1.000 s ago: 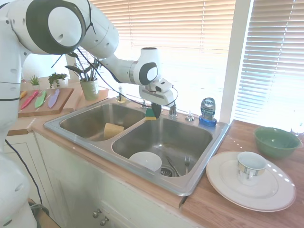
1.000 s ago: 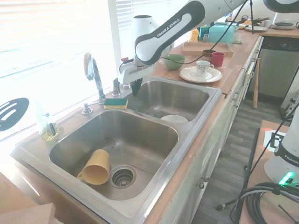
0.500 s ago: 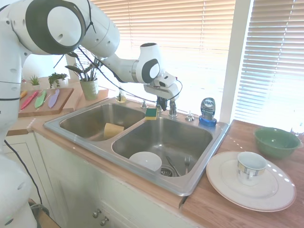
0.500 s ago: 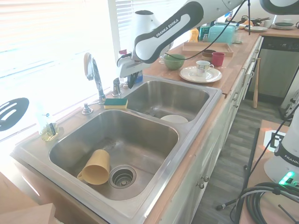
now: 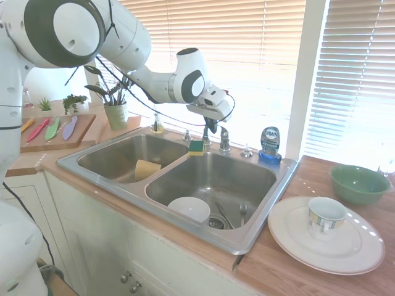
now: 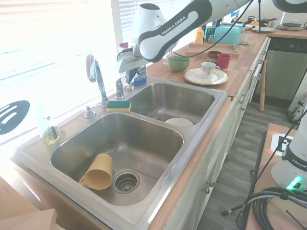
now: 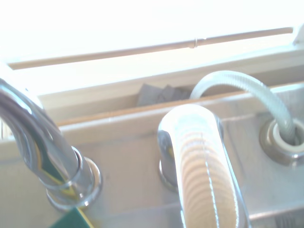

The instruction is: Turn on the faucet

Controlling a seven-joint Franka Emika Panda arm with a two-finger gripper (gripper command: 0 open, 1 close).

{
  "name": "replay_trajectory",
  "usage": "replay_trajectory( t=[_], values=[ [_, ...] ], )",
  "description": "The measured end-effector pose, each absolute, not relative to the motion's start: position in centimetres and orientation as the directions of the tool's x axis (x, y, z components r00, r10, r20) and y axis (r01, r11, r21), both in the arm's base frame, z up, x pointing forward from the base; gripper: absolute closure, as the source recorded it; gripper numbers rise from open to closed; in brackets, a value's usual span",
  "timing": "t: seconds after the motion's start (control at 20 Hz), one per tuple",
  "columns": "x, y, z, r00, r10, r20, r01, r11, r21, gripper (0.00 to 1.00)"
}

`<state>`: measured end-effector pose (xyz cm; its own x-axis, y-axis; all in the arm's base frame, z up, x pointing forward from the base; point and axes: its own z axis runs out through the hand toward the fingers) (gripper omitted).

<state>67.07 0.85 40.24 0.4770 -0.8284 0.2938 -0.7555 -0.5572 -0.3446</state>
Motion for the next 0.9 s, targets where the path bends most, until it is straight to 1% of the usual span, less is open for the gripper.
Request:
replay_trajectory(
  t=[0.15, 0.3, 0.7, 0.9],
  values=[
    [67.0, 1.1, 40.8, 0.467, -0.833, 0.297, -0.754, -0.550, -0.359, 1.00],
    [66.9, 1.1, 40.5, 0.469, -0.833, 0.292, -0.757, -0.550, -0.352, 1.00],
    [65.4, 2.1, 37.6, 0.522, -0.829, 0.199, -0.803, -0.557, -0.214, 1.00],
    [65.1, 1.8, 37.2, 0.530, -0.832, 0.167, -0.810, -0.554, -0.191, 1.00]
  ],
)
